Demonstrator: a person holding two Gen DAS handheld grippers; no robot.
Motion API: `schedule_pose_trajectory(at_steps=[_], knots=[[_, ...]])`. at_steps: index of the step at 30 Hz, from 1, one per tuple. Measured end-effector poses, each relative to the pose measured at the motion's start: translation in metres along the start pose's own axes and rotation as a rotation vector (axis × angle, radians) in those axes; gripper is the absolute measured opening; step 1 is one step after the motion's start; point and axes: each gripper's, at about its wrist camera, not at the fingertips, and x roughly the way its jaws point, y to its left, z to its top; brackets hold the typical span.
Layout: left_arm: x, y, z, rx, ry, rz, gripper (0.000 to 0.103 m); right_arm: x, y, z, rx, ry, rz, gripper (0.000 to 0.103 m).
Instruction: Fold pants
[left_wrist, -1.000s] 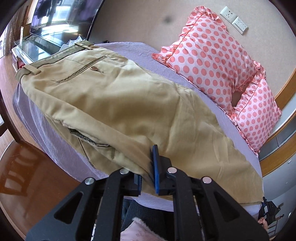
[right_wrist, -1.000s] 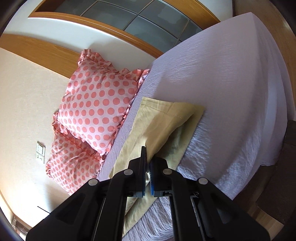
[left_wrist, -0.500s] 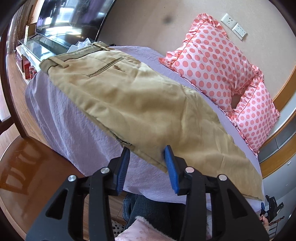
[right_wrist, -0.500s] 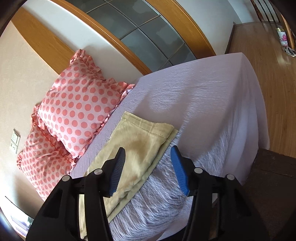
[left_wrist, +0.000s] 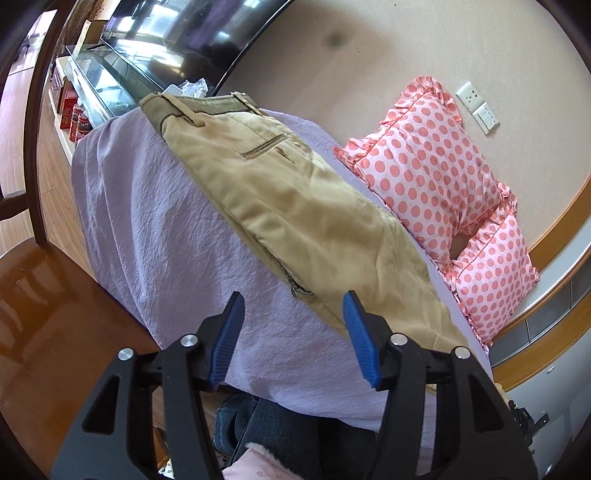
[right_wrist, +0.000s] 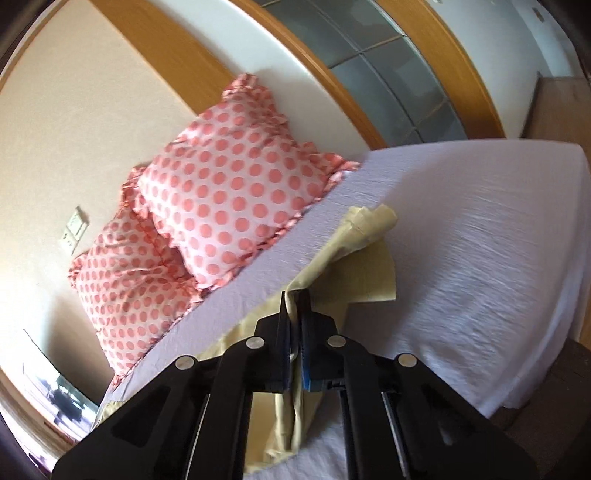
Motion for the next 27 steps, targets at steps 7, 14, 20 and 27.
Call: schedule_pose_trajectory(at_steps=[7,14,20,27], knots=[[0.001,0.009,-0.003,-0.027,-0.004,0.008,0.071,0.061,0.172,-0.050,-0.236,0.206,0.444,0.005],[0.007,0.001,0.000,0.031,-0.018,-0.001,0.079,0.074,0.294,-0.217,-0.710,0.630,0.652,0.012],[0.026,-0.002,0.006,0.016,0.020,-0.035,0.080,0.066,0.276,-0.227,-0.693,0.662,0.650,0.071],[0.046,-0.010,0.012,-0.022,0.037,-0.060,0.080,0.071,0.268,-0.222,-0.591,0.665,0.616,0.078]])
